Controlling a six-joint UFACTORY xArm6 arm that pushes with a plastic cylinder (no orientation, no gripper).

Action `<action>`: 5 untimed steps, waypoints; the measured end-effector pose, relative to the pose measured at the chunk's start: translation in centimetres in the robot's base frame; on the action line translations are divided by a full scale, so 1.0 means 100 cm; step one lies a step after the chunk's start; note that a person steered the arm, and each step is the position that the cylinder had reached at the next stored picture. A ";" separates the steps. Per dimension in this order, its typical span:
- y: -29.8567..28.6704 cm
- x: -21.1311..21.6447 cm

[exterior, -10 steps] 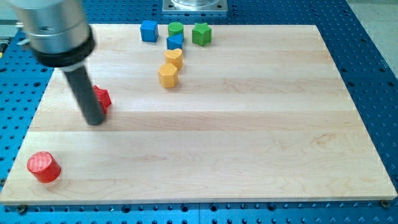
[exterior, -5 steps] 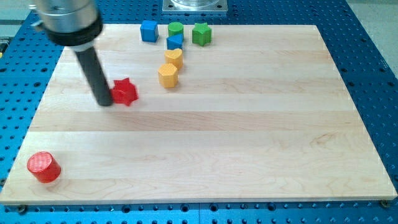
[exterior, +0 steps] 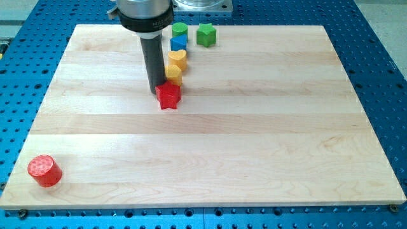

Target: Put the red blocks below the yellow hexagon to form a vertical line of blocks

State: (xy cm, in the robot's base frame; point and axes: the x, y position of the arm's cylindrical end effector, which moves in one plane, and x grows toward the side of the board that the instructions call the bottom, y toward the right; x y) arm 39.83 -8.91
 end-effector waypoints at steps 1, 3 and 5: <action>-0.061 0.017; -0.070 0.088; -0.123 0.030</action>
State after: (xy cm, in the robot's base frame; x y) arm 42.84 -21.18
